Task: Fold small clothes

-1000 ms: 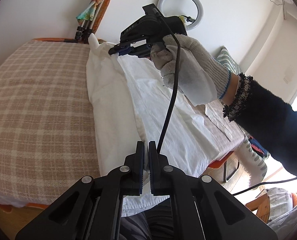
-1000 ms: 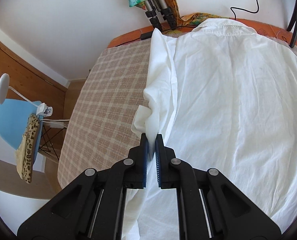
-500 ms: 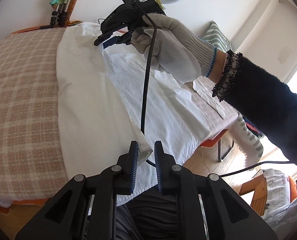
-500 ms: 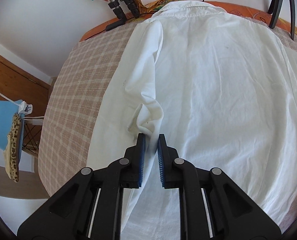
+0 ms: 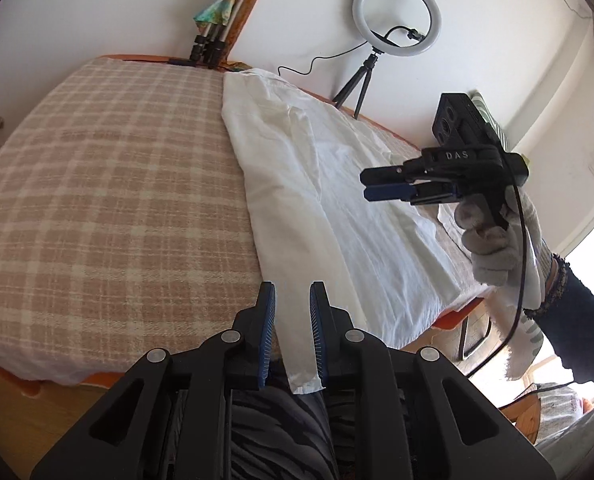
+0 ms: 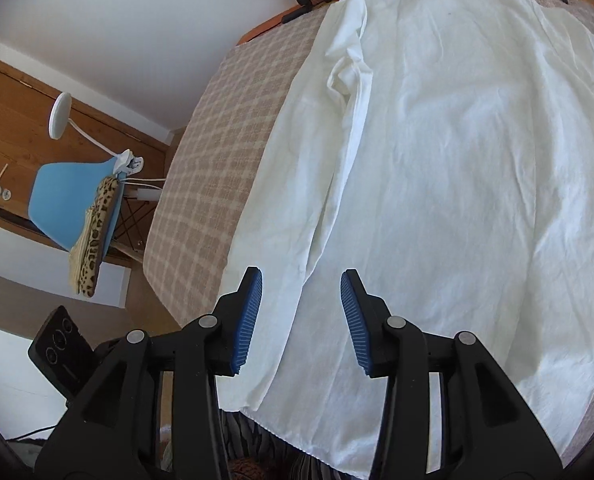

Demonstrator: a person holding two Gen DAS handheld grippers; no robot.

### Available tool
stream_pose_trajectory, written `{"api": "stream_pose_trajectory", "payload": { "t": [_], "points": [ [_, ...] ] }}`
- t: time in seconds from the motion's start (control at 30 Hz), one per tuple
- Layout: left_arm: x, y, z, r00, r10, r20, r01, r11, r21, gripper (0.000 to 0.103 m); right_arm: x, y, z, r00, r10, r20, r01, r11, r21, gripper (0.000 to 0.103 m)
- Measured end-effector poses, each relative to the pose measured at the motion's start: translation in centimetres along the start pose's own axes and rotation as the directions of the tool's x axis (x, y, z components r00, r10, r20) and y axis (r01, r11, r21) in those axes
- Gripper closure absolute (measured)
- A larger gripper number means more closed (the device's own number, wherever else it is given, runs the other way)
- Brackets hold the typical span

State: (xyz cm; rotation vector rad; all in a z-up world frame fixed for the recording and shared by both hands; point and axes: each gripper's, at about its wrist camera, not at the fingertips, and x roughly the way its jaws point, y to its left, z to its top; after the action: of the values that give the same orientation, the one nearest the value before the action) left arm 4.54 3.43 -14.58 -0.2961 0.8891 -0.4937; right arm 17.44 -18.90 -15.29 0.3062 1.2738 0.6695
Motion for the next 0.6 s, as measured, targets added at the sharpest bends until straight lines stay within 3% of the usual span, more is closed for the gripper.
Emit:
{"api": "stream_pose_trajectory", "payload": {
  "t": [0.13, 0.37, 0.6],
  "points": [
    [1.4, -0.1, 0.7, 1.000, -0.009, -0.009, 0.009, 1.000, 0.025, 0.087, 3.2, -0.3, -5.1, 0.996, 0.068, -0.058, -0.064, 0.996, 0.060, 0.059],
    [3.9, -1.1, 3.4, 1.000, -0.021, -0.013, 0.023, 0.993, 0.113, 0.087, 3.0, 0.3, -7.7, 0.989, 0.149, 0.009, -0.149, 0.984, 0.099, 0.050],
    [7.6, -2.4, 1.1, 0.990, 0.022, -0.139, 0.013, 0.969, 0.246, 0.087, 1.8, 0.0, -10.2, 0.989, 0.149, 0.006, -0.149, 0.982, 0.118, 0.050]
  ]
}}
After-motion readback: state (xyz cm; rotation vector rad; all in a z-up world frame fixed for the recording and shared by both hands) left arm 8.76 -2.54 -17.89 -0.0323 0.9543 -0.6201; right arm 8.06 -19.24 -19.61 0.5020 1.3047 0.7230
